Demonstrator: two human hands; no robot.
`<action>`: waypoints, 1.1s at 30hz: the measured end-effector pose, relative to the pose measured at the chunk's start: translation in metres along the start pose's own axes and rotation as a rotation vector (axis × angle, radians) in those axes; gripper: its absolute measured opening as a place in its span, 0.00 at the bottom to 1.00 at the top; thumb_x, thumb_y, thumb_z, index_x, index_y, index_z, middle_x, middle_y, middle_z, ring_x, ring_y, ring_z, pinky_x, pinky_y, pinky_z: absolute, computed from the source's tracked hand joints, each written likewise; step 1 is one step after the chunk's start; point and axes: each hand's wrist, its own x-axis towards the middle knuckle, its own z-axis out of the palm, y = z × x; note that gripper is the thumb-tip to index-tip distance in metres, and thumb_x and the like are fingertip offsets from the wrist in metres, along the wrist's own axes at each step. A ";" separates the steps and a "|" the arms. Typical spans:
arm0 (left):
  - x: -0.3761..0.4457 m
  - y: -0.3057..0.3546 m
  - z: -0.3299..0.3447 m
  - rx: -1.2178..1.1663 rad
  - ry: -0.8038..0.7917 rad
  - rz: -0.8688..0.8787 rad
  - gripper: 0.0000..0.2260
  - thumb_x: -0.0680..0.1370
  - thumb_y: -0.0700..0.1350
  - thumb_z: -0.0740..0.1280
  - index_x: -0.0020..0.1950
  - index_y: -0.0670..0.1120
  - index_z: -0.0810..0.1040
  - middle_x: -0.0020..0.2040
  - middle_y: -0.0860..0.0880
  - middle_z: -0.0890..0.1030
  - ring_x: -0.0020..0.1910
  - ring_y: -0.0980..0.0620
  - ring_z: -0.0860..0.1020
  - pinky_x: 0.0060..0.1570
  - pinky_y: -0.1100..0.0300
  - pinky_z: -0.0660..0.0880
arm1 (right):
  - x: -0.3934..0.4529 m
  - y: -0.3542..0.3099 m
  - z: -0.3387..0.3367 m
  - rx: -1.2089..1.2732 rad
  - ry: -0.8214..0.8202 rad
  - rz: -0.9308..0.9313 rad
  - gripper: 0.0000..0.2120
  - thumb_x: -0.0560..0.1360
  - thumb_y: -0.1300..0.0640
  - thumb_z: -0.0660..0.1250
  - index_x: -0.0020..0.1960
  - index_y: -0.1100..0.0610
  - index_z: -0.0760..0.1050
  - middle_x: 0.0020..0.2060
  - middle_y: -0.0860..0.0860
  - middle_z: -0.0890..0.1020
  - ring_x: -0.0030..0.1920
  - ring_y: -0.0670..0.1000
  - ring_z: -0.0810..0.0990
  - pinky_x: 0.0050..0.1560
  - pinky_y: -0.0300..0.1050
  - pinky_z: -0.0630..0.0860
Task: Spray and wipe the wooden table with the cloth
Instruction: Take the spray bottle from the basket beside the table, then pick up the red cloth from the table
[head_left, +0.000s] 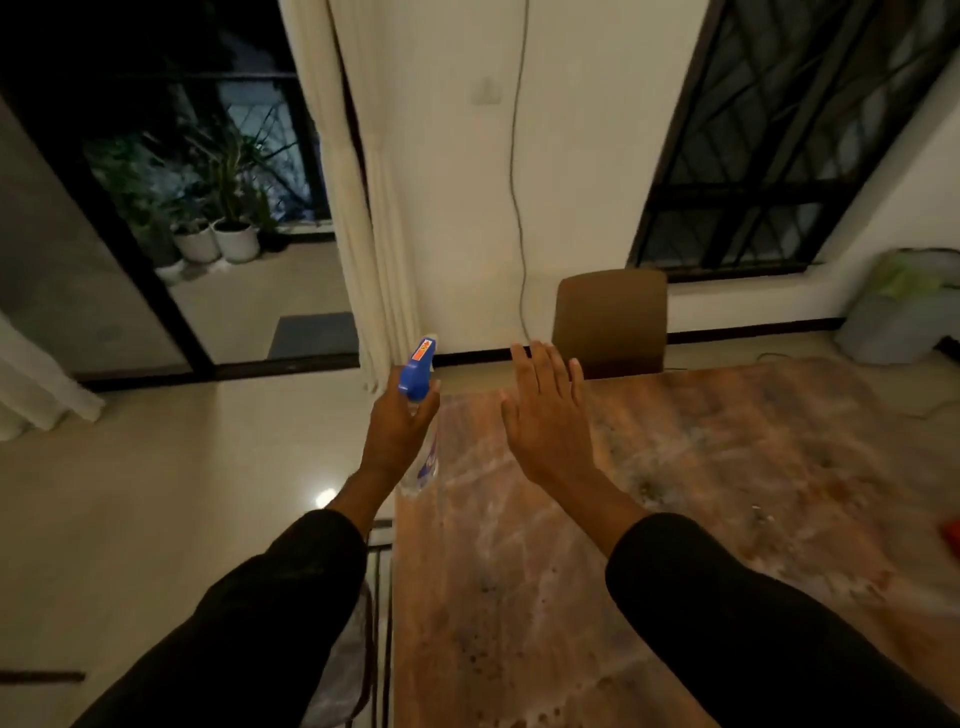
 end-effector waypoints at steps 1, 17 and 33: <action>0.004 0.016 0.018 -0.025 -0.022 0.022 0.09 0.77 0.55 0.66 0.52 0.58 0.68 0.36 0.50 0.77 0.32 0.55 0.76 0.35 0.59 0.74 | 0.001 0.014 -0.013 -0.014 0.022 0.022 0.31 0.85 0.44 0.48 0.85 0.54 0.54 0.83 0.57 0.60 0.84 0.57 0.56 0.83 0.64 0.54; -0.066 0.227 0.325 -0.362 -0.342 0.131 0.16 0.74 0.53 0.72 0.56 0.47 0.75 0.40 0.51 0.80 0.38 0.57 0.79 0.38 0.69 0.76 | -0.102 0.287 -0.160 -0.166 0.162 0.437 0.38 0.79 0.36 0.45 0.83 0.56 0.58 0.82 0.59 0.63 0.83 0.61 0.60 0.82 0.67 0.57; -0.183 0.289 0.553 -0.247 -0.688 0.093 0.07 0.75 0.47 0.70 0.43 0.47 0.73 0.30 0.47 0.73 0.28 0.51 0.72 0.30 0.62 0.74 | -0.239 0.557 -0.169 -0.274 0.145 0.802 0.30 0.85 0.45 0.57 0.83 0.54 0.55 0.81 0.57 0.64 0.82 0.59 0.61 0.81 0.65 0.59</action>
